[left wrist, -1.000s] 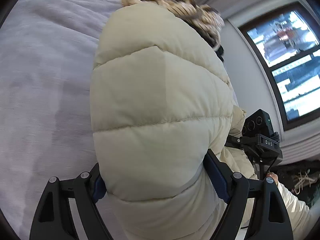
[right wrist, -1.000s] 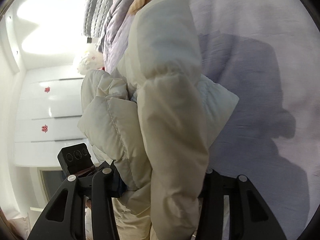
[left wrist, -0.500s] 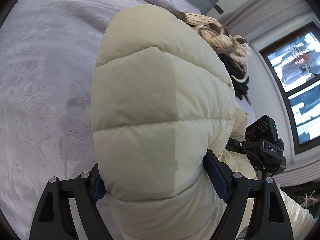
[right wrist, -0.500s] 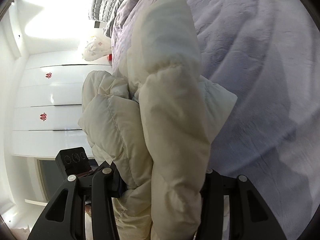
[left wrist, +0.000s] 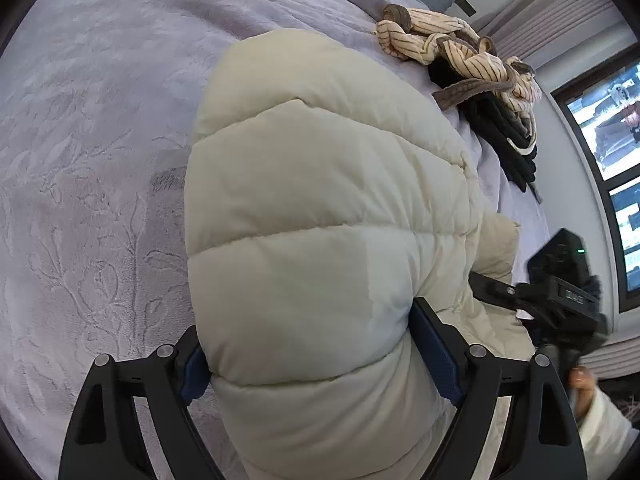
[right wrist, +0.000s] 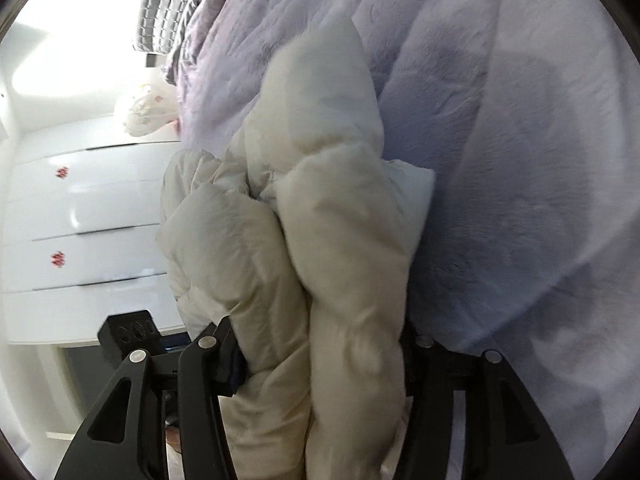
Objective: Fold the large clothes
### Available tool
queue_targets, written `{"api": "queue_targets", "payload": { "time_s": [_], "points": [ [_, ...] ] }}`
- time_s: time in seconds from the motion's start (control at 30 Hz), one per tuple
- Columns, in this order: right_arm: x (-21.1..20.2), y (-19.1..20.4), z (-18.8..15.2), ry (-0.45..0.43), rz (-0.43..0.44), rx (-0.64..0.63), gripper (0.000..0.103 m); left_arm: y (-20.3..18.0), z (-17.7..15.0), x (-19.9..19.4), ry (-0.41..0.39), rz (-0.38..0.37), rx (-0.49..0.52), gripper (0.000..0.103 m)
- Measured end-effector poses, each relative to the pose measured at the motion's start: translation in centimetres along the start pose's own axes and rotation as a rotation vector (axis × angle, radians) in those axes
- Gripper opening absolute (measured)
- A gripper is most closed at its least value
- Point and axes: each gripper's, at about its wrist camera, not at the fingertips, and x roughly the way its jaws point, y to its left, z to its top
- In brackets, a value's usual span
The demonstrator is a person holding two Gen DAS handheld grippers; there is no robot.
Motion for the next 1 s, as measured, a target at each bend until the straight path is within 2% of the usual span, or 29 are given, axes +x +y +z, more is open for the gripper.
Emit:
{"api": "queue_targets", "payload": {
  "time_s": [0.1,0.23,0.27,0.3,0.37,0.47,0.6,0.67,0.73,0.83,1.0],
  "points": [
    [-2.3,1.8,-0.9,-0.031,-0.111,-0.061,0.058,-0.5,0.2,0.2,0.002,0.007,0.003,0.087],
    [-5.6,3.7,-1.3,-0.121,-0.23,-0.142,0.056,0.2,-0.3,-0.2,0.001,0.012,0.001,0.087],
    [-6.3,4.2,-1.5,-0.139,-0.235,-0.158,0.045,0.4,-0.4,-0.3,0.001,0.014,0.0,0.087],
    [-7.2,4.7,-2.0,-0.152,-0.222,-0.173,0.026,0.0,-0.2,-0.1,0.001,0.019,-0.001,0.087],
    [-8.1,5.2,-2.3,-0.159,-0.184,-0.188,0.018,-0.1,-0.2,-0.1,-0.001,0.024,0.001,0.088],
    [-7.5,8.0,-4.3,-0.14,-0.136,-0.254,0.018,-0.3,-0.3,-0.1,-0.007,0.042,0.008,0.089],
    [-4.6,9.4,-6.5,-0.063,-0.189,-0.35,0.018,-0.3,-0.4,-0.6,-0.019,0.07,-0.003,0.088],
    [-3.7,8.6,-7.3,-0.04,-0.261,-0.374,0.018,-0.5,-0.6,-1.6,-0.043,0.092,-0.008,0.088],
    [-3.0,7.6,-7.9,-0.029,-0.293,-0.362,0.018,-0.8,-1.1,-3.4,-0.083,0.106,0.004,0.088],
    [-2.4,6.1,-8.2,-0.035,-0.285,-0.321,0.018,-1.7,-2.3,-6.0,-0.13,0.1,0.024,0.088],
    [-1.9,3.6,-8.6,-0.041,-0.25,-0.263,0.017,-4.6,-6.0,-7.8,-0.147,0.08,0.081,0.088]
  ]
}}
